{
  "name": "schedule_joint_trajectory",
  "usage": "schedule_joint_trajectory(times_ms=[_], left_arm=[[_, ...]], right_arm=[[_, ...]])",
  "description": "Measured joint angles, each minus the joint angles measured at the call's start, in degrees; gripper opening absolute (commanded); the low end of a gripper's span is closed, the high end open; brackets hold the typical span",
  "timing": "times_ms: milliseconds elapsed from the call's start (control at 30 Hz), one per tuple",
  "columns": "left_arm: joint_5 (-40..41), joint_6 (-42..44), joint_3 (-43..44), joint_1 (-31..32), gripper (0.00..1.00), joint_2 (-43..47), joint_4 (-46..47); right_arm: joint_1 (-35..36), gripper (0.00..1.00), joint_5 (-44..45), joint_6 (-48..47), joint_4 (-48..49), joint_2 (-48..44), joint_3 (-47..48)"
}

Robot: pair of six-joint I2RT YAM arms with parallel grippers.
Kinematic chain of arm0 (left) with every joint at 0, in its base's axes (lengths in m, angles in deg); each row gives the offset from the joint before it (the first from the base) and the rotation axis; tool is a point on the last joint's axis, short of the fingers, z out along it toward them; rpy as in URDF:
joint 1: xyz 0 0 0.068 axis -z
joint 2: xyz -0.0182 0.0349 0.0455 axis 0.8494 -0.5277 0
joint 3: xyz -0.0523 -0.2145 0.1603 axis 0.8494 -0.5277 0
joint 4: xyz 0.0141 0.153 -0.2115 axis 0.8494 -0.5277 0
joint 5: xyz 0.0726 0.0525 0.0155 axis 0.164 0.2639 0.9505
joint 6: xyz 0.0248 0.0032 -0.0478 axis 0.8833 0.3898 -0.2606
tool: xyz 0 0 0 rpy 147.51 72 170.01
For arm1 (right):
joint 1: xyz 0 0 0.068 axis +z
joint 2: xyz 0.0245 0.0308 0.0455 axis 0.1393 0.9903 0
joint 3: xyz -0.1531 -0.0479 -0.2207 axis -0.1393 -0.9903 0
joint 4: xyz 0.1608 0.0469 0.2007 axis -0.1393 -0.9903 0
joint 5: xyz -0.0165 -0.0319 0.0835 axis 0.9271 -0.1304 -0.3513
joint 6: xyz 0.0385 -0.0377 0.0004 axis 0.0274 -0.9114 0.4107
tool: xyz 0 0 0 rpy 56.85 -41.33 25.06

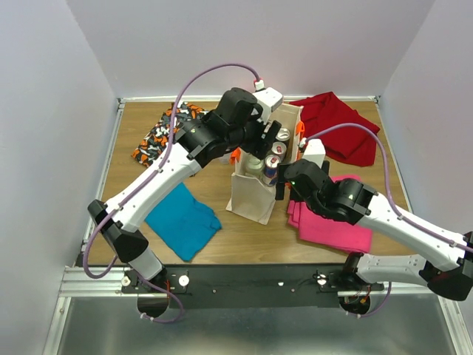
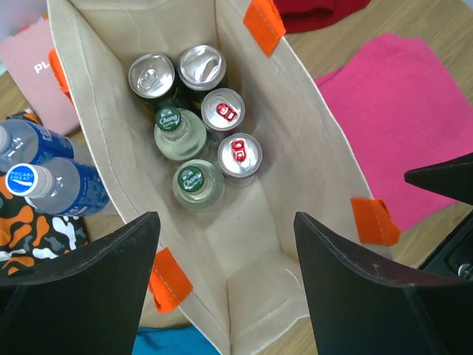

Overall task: Take the beverage out of the canvas bag
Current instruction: Take out the drink from the canvas bag.

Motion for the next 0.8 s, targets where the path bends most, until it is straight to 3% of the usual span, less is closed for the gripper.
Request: schedule_joint_trajectory(times_ms=[433, 800], left_arm=[[0.9, -2.6, -1.8, 0.0, 0.73, -3.2, 0.7], [-0.3, -5.6, -3.9, 0.0, 0.72, -8.3, 4.0]], right_arm=[[0.0, 1.00, -0.1, -1.6, 4.7, -5.9, -2.5], [0.0, 1.00, -0.2, -3.3, 5.5, -6.8, -2.5]])
